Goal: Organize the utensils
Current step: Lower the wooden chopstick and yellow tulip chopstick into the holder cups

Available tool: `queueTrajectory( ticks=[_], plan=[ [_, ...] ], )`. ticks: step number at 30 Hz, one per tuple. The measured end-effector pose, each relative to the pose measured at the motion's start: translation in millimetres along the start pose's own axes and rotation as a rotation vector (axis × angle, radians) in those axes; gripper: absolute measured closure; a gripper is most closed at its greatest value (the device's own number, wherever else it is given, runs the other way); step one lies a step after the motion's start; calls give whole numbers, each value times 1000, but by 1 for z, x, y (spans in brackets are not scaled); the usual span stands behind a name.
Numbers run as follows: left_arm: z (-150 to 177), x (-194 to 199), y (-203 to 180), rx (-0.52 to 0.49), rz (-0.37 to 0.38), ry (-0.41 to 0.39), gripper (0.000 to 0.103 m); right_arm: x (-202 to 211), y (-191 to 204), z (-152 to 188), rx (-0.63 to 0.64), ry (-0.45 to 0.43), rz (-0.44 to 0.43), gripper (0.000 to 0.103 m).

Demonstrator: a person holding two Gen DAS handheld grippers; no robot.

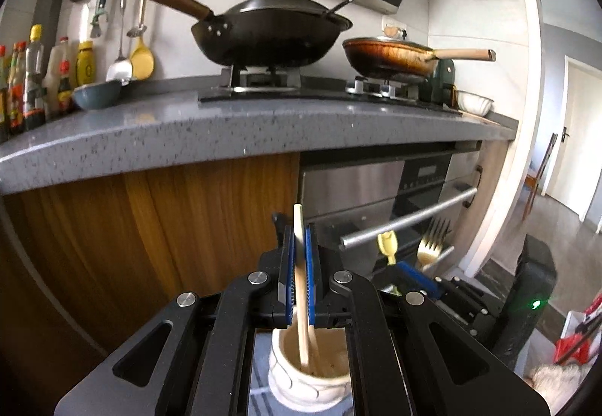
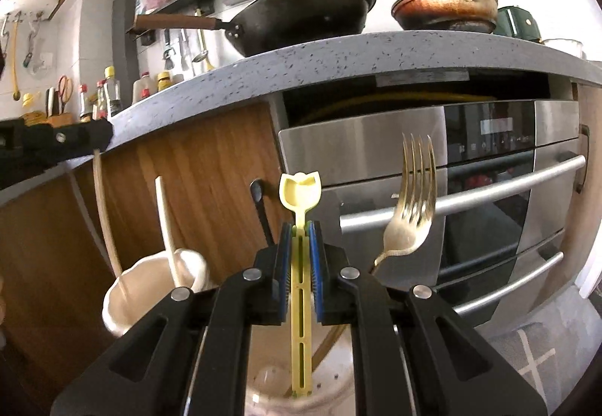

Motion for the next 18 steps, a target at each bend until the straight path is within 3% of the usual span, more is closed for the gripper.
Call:
queueTrajectory(
  ticks=[13,18],
  plan=[
    [35,-10,-2,5,11,118,97,16,5,17,41,128,-21,93],
    [36,-8,-9,-24,10,122,97,11,2,22,31,175,-11,93]
  ],
)
Point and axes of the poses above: each gripper's, at about its wrist camera, not at the fingertips, and x roughly against the way its jaws point, y to its left, z to its underside, the point moved 1 cm from there along -x, roughly the way its jaws point, and after that the axes turned 6 degrees about -y, right-handed, at the moved point
